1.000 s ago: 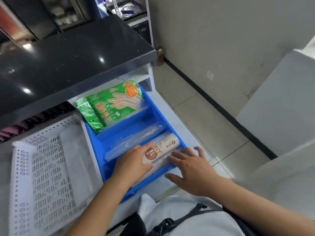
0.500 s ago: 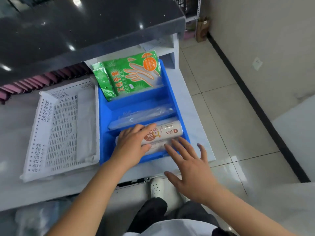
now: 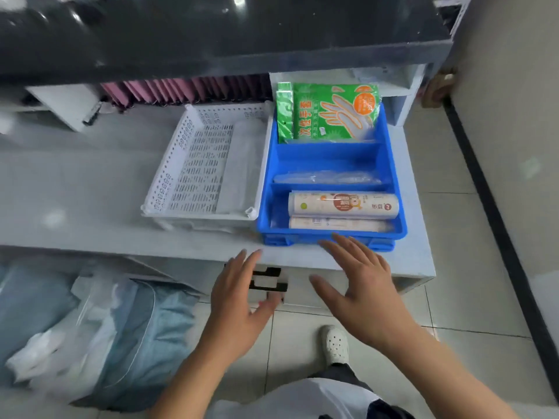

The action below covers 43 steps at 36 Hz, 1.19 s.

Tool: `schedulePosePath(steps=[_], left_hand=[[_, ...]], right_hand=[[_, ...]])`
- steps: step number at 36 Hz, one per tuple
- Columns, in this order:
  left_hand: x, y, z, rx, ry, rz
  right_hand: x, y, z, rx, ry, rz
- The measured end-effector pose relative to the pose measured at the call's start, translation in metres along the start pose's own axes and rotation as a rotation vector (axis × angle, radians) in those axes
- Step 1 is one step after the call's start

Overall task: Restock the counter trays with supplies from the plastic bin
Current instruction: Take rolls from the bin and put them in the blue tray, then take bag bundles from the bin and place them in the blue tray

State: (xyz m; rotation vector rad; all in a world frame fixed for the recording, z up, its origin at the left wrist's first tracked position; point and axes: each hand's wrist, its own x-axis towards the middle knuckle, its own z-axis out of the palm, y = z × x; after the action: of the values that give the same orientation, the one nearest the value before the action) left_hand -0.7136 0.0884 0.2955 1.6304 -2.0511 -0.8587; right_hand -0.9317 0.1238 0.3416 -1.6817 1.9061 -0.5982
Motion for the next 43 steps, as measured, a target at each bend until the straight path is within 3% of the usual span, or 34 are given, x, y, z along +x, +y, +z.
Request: schedulePosePath(steps=[4,11,21,32,43], left_hand=[[-0.074,-0.067,-0.034,-0.008,0.006,-0.207],[-0.191,-0.165,-0.097,-0.187,0.256,-0.471],[-0.307,-0.246,-0.156,-0.275,0.536,-0.675],[-0.358,-0.294,-0.160,-0.486,0.607,-0.882],[-0.344,-0.379,-0.211,-0.532,0.618,-1.096]], right_hand=[[-0.029,-0.056,0.053,0.010,-0.137,-0.037],[-0.080,-0.139,0.146,-0.010,-0.343,-0.156],[-0.120,-0.248,0.219,-0.101,-0.500,-0.331],[-0.100,-0.318,0.281,-0.227,-0.653,-0.420],[-0.021,-0.419,0.401,-0.265,-0.816,-0.569]])
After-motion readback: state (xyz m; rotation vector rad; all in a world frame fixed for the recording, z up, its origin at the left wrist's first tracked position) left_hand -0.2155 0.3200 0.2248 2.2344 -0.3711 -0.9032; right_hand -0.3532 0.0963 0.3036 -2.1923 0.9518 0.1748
